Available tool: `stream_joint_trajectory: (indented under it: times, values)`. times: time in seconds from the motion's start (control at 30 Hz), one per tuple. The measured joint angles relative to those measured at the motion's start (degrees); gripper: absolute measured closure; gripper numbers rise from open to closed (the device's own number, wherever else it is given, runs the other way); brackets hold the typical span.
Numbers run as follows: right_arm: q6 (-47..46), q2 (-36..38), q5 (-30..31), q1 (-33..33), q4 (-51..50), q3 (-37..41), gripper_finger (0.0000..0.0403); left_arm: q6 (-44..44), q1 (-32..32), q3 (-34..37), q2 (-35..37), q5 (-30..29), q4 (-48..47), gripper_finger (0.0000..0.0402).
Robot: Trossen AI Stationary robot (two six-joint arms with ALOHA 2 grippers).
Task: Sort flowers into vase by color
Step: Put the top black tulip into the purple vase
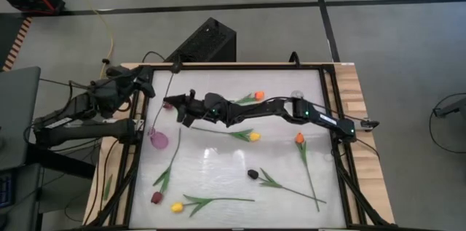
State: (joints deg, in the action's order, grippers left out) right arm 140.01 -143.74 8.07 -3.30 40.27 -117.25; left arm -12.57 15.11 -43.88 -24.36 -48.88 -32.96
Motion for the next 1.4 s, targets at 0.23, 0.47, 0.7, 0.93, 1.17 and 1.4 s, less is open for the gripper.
stream_joint_trajectory:
  times: [0.23,0.47,0.7,0.93,1.17,1.4]
  values:
    - [-0.16,0.0,-0.89,1.59,-0.04,0.0,0.0378,-0.03,0.0,0.0,0.0,0.0,-0.56,0.0253]
    - [5.35,0.0,-2.92,2.02,0.02,0.0,0.0384,-0.14,0.0,0.0,0.0,0.02,-0.87,0.0252]
    - [8.68,0.0,-3.62,2.15,-0.04,-0.4,0.0384,0.01,0.0,0.0,0.0,0.02,-0.84,0.0253]
    - [9.38,0.0,-3.6,3.12,-0.12,-2.57,0.0384,0.06,0.0,0.0,0.0,0.02,-0.82,0.0252]
    - [8.84,0.02,-3.36,5.73,-2.51,-2.99,0.0375,0.1,0.0,0.0,0.0,0.03,-0.82,0.0253]
    - [5.26,0.07,-2.58,7.07,-7.26,-3.02,0.0351,0.04,0.0,0.0,0.0,0.84,-1.14,0.0252]
